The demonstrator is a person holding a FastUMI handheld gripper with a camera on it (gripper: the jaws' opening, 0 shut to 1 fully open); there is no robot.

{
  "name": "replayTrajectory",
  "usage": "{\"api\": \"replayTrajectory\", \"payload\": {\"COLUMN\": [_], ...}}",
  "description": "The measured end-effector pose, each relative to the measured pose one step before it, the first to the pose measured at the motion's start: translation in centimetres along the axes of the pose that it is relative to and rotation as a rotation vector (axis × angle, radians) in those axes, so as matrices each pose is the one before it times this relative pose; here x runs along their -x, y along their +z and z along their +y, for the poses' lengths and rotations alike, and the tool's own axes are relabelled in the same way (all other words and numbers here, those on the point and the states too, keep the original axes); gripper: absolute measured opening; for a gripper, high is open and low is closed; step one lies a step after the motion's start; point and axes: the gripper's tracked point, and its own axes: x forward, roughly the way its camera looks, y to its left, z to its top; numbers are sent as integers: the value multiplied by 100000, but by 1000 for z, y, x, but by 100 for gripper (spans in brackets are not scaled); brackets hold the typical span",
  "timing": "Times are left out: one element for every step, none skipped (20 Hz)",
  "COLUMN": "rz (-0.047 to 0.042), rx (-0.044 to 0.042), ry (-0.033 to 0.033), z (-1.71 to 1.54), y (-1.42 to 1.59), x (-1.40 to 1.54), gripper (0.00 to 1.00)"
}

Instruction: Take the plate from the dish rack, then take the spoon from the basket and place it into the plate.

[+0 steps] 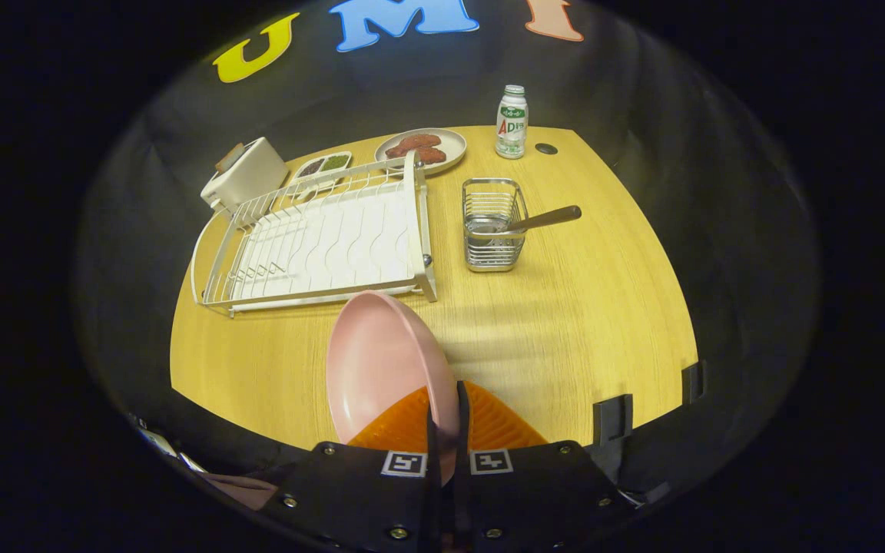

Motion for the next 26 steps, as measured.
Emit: {"api": "replayTrajectory", "payload": {"rz": [1099, 692, 413, 747, 1181, 103, -176, 173, 192, -53, 89, -389, 70, 73, -154, -221, 901, 184, 107, 215, 258, -285, 245, 192, -461, -74], "rx": [-693, -452, -410, -694, -1361, -1185, -1637, -1165, -800, 360, 536, 709, 336, -2035, -1692, -1125, -1190, -1269, -1163, -1759, -2053, -1341, -1444, -939, -328, -261], "ry": [421, 716, 1493, 1880, 2180, 3079, 2962, 2440, 1690, 1375, 1008, 1207, 1771, 3207, 2686, 1753, 2562, 2188, 1974, 1543, 1517, 1331, 1222, 1102, 1061, 535], "z": [41, 66, 222, 284, 287, 573, 454, 255, 108, 123, -104, -11, 1, 103, -25, -170, -170, -124, -244, -379, -338, -264, -147, -201, -175, -121], "y": [-186, -205, -62, -218, -313, -56, -28, -129, -138, -247, -222, -223, -184, -45, -14, -93, -199, -230, -116, -232, -126, -142, -128, -195, -47, -87], "x": [-396, -467, -433, -578, -530, -524, -556, -656, -602, -706, -458, -520, -501, -417, -533, -563, -457, -384, -209, -179, -91, -110, -133, -121, -82, -218], "gripper": [6, 6, 6, 6, 6, 6, 6, 6, 6, 6, 6, 6, 6, 6, 6, 6, 6, 6, 6, 6, 6, 6, 6, 6, 8, 8]}}
